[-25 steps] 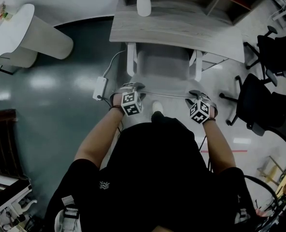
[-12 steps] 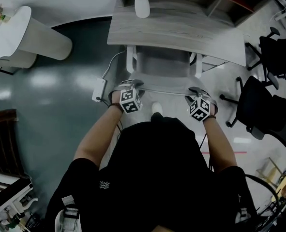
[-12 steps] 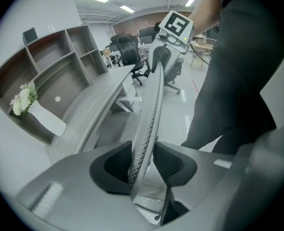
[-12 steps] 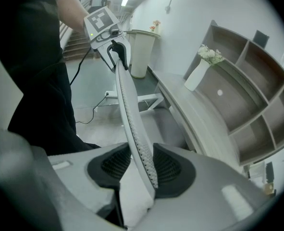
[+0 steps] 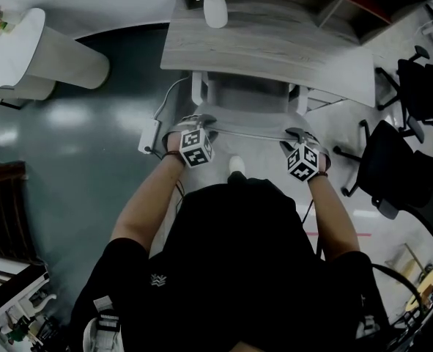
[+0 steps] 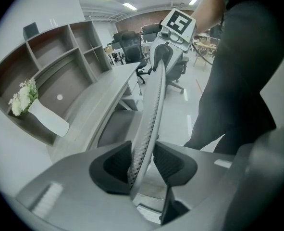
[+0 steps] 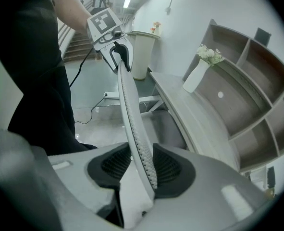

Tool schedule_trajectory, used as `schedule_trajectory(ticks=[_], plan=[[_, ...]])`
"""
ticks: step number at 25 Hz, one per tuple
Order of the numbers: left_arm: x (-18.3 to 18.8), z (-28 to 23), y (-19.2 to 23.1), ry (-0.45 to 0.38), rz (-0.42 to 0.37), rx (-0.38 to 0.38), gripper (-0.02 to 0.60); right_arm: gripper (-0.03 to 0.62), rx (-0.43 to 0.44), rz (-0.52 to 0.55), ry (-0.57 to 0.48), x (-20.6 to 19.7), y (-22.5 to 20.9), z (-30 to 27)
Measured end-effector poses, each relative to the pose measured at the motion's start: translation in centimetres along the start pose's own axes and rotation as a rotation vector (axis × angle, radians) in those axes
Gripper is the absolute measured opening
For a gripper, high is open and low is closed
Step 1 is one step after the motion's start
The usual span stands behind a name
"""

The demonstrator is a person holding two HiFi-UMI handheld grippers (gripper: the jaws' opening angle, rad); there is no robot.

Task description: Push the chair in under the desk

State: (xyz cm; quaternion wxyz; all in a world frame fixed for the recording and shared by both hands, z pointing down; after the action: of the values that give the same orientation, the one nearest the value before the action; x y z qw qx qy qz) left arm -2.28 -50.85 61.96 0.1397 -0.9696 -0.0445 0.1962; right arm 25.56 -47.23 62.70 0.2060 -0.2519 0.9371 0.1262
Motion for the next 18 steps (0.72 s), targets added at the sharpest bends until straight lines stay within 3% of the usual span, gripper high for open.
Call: schedule_trajectory(ticks=[11,18], plan=[[-0.19,-0.27,0.58,0.001,-0.014,0.006,0.152,0.144,-0.006,0.037,-0.012,0.12,-0.53,-0.31],[-0.47,-0.06,-0.03,-0.015,-0.006,0.05,0.16,0.144,0.006,0.026,-0.004,0.16,-0.19,-0.31]])
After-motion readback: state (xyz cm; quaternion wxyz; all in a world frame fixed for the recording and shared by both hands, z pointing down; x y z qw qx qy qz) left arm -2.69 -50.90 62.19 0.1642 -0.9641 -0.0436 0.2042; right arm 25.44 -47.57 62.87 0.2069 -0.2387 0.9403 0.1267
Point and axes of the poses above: the fingertips, and each gripper's own axes: z backward along the fingers, y to its left, x out of its top, the point moved 10 cm from there along z, backward along the fingers, and after that the axes turned 10 degrees about -z, right-handed, at the moved point
